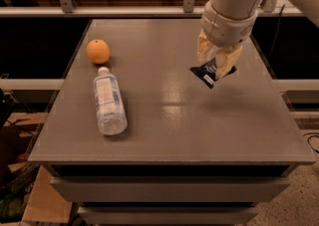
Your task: Move rxbar blueberry near blue plastic bottle
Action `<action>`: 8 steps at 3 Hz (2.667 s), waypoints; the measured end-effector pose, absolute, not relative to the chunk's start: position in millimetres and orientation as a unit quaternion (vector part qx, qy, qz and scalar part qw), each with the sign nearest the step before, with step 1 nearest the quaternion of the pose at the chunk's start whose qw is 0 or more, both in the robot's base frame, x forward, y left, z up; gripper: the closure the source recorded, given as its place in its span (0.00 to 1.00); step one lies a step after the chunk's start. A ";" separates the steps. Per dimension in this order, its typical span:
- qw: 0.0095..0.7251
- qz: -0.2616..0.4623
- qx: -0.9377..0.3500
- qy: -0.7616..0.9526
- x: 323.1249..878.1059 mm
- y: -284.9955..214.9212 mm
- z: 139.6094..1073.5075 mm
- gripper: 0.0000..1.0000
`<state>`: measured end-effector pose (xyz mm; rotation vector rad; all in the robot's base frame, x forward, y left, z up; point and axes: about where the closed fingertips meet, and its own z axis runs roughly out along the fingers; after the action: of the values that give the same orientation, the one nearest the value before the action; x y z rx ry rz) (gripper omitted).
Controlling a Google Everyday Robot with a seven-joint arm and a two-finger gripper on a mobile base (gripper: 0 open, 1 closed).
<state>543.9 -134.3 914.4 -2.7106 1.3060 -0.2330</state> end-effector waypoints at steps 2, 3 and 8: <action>0.010 -0.112 -0.955 0.275 530.3 -38.8 912.8 1.00; -0.007 -0.103 -0.976 0.190 523.5 9.2 902.1 1.00; 0.002 -0.053 -0.995 0.080 523.2 77.8 884.7 0.12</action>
Offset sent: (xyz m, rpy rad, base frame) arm -0.0255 0.1561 -0.0083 -0.2669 -0.0035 0.5413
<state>523.2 77.8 884.7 -3.1224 0.2494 -0.1662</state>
